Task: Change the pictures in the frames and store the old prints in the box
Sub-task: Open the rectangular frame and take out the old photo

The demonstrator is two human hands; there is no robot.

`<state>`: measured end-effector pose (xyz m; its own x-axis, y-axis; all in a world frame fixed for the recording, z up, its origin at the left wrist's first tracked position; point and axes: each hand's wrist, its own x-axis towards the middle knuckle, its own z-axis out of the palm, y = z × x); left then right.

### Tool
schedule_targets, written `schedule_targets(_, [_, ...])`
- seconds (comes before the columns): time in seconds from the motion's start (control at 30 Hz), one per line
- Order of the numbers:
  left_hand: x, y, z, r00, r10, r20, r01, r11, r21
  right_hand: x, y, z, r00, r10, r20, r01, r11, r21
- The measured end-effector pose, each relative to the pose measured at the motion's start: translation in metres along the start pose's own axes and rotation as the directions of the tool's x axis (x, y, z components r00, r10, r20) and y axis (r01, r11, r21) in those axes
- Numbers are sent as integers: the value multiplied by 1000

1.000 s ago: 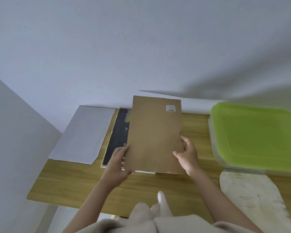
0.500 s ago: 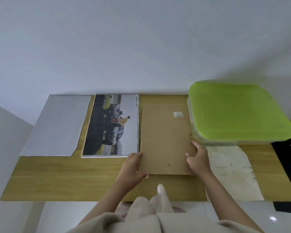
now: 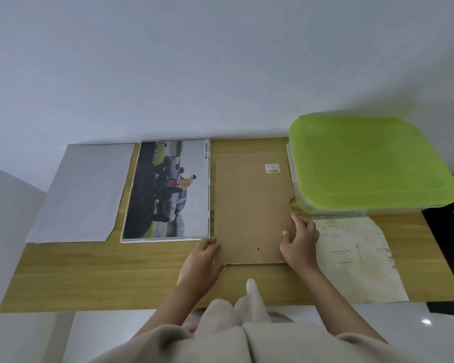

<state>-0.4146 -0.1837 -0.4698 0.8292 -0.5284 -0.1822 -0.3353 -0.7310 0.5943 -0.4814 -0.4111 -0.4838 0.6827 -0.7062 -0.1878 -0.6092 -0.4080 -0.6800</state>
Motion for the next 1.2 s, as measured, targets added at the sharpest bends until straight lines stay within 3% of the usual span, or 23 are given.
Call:
schedule_targets(0.43, [-2,-11,3,996,85,0,-85,996,40,-6,-12,16,992,-14,-128,19,999,38])
schedule_targets(0.63, [1,-15,-17,977,145,-159,-149,989,-13,-11,-30,27,985,-80,-152,84,996,22])
schedule_targets(0.93, [17,-74,-91,958,-21,-287,38,998,54,-8,-103,76,981,-171,-88,175,984,40])
schedule_targets(1.2, [48,-142,-141,972,-149,-183,153,988,7,39,-193,119,976,-197,93,200,980,-19])
